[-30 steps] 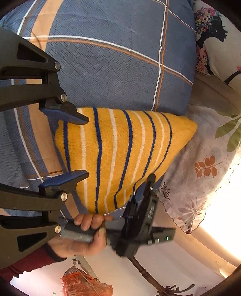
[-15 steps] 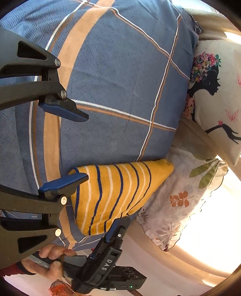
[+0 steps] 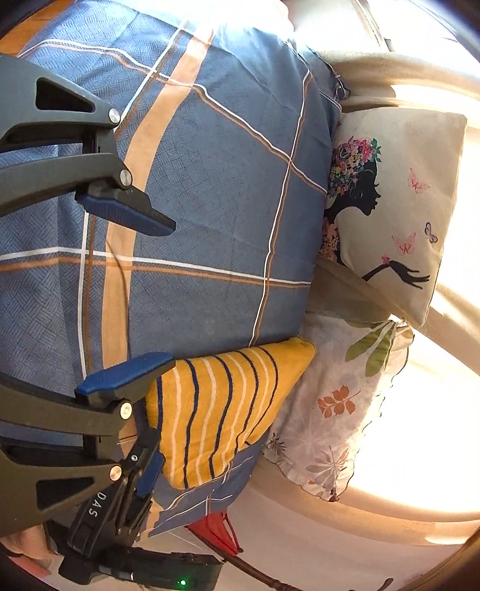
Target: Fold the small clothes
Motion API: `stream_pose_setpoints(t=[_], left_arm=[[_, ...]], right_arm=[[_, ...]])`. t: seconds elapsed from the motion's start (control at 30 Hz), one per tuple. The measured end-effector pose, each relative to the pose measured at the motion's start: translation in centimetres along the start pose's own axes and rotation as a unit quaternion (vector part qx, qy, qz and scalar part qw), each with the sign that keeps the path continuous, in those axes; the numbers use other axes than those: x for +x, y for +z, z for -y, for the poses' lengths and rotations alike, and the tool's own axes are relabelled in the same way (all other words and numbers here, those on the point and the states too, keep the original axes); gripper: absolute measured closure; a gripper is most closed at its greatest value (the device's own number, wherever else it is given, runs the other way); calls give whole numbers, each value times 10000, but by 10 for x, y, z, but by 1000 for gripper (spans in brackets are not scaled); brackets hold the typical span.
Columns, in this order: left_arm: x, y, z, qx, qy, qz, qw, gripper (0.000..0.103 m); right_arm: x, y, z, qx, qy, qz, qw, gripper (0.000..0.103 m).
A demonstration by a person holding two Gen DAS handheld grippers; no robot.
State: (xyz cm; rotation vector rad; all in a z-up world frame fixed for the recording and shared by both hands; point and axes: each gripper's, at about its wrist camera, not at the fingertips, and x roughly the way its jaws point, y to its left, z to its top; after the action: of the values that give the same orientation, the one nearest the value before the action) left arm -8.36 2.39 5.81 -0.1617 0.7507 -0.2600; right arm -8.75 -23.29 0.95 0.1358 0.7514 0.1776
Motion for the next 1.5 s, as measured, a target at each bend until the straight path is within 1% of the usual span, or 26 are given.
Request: stream_pose_setpoints(t=[0.1,0.17,0.3,0.4,0.67,0.87,1.07,1.13,1.17,1.27,1.33,1.4,1.5], left_arm=[[-3,-6,11,158,-79,-57,9998,37],[-5,-10,19,262,-81,-62,9996,36],[-9,-16,34,470,-22,-72,9989,35],[-10,-19,42,584,22,-97,9982,32],[1,-24,51,720,99,-282,9970,31],[11,-23,53,734,149,-392,9964,31],[24,-21,58,771,113,-525,9956,31],[28,-17,58,754,-3,-579,9955,31],[31,-14,58,717,-122,-619,9954,31],[39,1,55,507,-533,-723,9947,31],[50,18,53,317,-894,-825,9921,31],[66,34,53,198,-1215,-910,9882,31],[102,55,56,198,-1346,-1108,9845,31]], right_arm=[[-19,-7,12,308,-248,236,9989,34],[-30,-11,23,514,-338,323,9976,33],[-41,-18,43,905,-406,283,9947,33],[-46,-22,54,1135,-358,258,9926,33],[-49,-25,69,1308,-412,318,9900,31],[-45,-23,84,1471,-438,252,9878,30],[-42,-19,100,1620,-427,236,9856,30],[-41,-17,105,1673,-338,251,9850,29],[-41,-16,108,1708,-259,260,9846,29],[-40,-6,117,1739,-74,227,9845,28],[-39,5,125,1721,-7,193,9849,24],[-32,19,137,1718,51,99,9851,21],[-11,41,157,1771,129,-163,9840,20]])
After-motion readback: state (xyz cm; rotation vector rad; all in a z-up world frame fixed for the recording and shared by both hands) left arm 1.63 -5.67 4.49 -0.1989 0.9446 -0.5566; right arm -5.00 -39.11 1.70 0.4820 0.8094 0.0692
